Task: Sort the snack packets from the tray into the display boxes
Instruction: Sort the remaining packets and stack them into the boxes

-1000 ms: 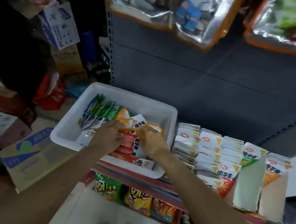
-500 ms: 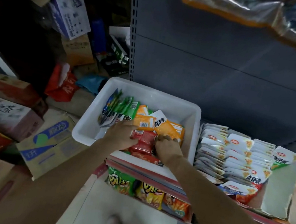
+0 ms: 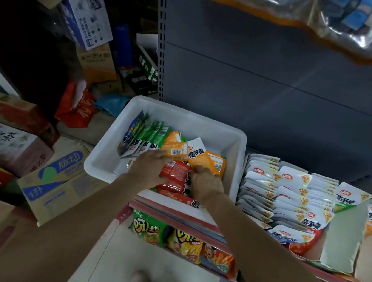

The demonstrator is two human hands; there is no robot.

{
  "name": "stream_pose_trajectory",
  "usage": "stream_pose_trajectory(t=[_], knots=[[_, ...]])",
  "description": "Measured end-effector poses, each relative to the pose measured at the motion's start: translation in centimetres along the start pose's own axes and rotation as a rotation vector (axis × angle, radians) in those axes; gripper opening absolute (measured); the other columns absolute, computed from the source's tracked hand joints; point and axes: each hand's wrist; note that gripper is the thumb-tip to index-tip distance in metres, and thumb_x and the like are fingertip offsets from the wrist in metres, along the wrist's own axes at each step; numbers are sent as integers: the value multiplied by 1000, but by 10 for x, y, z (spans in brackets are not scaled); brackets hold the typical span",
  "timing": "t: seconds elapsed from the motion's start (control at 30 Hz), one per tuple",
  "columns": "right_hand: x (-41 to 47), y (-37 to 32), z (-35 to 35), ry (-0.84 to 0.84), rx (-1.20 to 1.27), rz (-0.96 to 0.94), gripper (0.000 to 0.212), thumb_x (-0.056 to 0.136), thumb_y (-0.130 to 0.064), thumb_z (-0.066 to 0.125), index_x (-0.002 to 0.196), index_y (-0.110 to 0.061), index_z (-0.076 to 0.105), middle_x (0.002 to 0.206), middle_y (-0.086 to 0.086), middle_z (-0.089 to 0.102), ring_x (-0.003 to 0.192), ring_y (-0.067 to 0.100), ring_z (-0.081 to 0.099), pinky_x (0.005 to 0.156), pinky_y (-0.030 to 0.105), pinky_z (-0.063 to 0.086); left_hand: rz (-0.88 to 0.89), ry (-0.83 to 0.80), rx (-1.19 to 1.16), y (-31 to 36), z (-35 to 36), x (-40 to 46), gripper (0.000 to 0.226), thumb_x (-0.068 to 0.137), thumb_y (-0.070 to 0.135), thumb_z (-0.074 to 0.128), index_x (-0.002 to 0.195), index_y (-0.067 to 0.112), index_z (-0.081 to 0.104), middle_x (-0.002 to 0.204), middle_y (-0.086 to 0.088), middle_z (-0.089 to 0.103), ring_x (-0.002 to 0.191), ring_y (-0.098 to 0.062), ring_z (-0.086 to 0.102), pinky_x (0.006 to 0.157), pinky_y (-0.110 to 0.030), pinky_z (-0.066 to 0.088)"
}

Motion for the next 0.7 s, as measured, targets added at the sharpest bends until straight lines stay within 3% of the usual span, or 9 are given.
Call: stream_pose_trajectory(t=[0.13, 0.23, 0.3, 0.37, 0.47, 0.6, 0.7], knots=[[1, -9, -6, 62, -195, -90, 29, 93, -11, 50, 122, -12, 54, 122, 12, 56, 113, 29, 53, 91, 40, 45, -44, -72, -84, -1, 6, 5, 76, 84, 45, 64, 147, 28, 26, 158, 3, 14, 144, -20, 13, 116, -44, 19], [-6, -5, -18, 54, -104, -101, 23, 93, -9, 48, 115, -9, 57, 116, 12, 62, 106, 29, 60, 86, 39, 47, -54, -29, -182, -2, 5, 5, 71, 82, 47, 65, 143, 26, 36, 156, 3, 20, 143, -19, 17, 115, -41, 21], [-13, 5, -33, 71, 54, -74, 23, 93, -11, 47, 113, -8, 58, 115, 14, 61, 105, 32, 59, 83, 39, 48, -73, 11, -425, 0, 3, 1, 65, 80, 48, 67, 137, 25, 46, 150, 1, 34, 138, -20, 30, 113, -41, 27], [-20, 19, -48, 142, 304, -46, 20, 92, -14, 48, 107, -11, 61, 108, 16, 64, 98, 33, 61, 80, 37, 50, -67, 71, -638, 2, -1, -3, 60, 77, 53, 68, 127, 25, 54, 132, 0, 52, 120, -18, 50, 99, -42, 45], [-33, 40, -69, 319, 733, -14, 6, 90, -13, 55, 89, -15, 61, 87, 9, 68, 81, 26, 65, 72, 33, 51, -55, 220, -693, 10, -13, -9, 30, 87, 32, 64, 111, 14, 62, 105, -1, 67, 91, -14, 63, 74, -24, 52], [-55, 61, -94, 531, 1248, 40, 14, 83, -9, 70, 87, -19, 61, 78, -3, 66, 69, 9, 66, 62, 28, 55, -5, 371, -901, 35, -35, -15, 13, 91, 22, 61, 96, 11, 65, 92, -5, 69, 82, -18, 67, 73, -36, 56], [-76, 83, -101, 563, 1445, 146, 10, 82, -13, 71, 86, -17, 63, 75, 0, 67, 64, 11, 65, 55, 24, 52, 51, 369, -985, 65, -44, -12, 8, 88, 23, 62, 90, 16, 65, 85, -2, 70, 78, -18, 69, 68, -33, 56]])
Point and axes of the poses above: each hand's wrist, its own x-axis towards the middle knuckle, its own z-axis out of the palm, y = z × x
